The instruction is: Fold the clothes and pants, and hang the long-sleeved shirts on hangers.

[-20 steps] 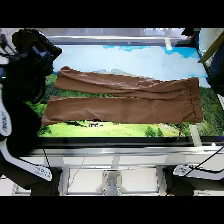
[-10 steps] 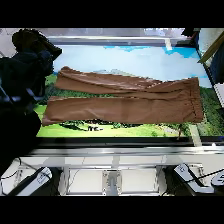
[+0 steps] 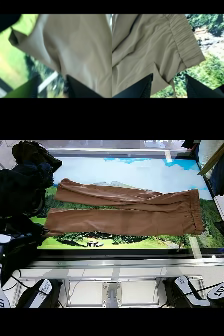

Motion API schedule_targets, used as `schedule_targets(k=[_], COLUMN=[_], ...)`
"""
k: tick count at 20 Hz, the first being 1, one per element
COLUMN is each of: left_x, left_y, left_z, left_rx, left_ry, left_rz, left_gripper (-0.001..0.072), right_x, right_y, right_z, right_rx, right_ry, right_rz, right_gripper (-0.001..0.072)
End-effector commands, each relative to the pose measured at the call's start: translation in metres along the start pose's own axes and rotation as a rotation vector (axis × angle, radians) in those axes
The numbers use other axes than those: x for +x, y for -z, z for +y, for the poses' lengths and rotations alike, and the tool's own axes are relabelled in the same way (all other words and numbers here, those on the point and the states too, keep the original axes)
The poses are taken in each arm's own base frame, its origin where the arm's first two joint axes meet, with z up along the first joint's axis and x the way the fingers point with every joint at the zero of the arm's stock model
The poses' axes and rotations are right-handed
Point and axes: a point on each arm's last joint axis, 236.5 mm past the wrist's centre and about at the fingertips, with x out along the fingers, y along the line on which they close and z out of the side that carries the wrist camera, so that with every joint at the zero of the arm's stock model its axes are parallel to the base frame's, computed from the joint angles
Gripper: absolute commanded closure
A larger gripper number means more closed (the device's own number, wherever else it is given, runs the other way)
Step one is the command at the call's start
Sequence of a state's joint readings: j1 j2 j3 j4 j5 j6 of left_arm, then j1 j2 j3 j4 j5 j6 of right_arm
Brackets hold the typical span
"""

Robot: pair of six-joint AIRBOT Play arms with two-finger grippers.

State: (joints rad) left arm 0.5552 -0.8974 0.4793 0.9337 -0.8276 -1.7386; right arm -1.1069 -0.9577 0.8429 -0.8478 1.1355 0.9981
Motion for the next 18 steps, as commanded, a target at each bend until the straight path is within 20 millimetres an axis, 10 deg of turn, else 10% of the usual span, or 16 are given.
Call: schedule_targets(k=[1,10,14,18], left_x=[0.002,0.024,0.040,0.048], left_y=[-0.026,-0.007,-0.020,-0.018], left_z=[0.003,0.036,0.029,0.035], left_rx=[-0.071,-0.064,-0.180,-0.186], left_ry=[0.011,-0.104,-0.047,-0.062], left_rz=[-0.126,-0.010,-0.046,-0.030], left_gripper=[0.0381,0.0370,0.0176,0.0179], right_x=[0.000,-0.001,-0.002,-0.002], right_y=[0.004,0.013,0.020,0.024], right_z=[0.003,0.009,0.014,0.016], right_rx=[0.000,0.004,0.004,0.005], right_ry=[-0.013,-0.037,-0.057,-0.066], right_rz=[0.016,0.054,0.083,0.098], right_gripper=[0.0259,0.0258,0.0258,0.0259])
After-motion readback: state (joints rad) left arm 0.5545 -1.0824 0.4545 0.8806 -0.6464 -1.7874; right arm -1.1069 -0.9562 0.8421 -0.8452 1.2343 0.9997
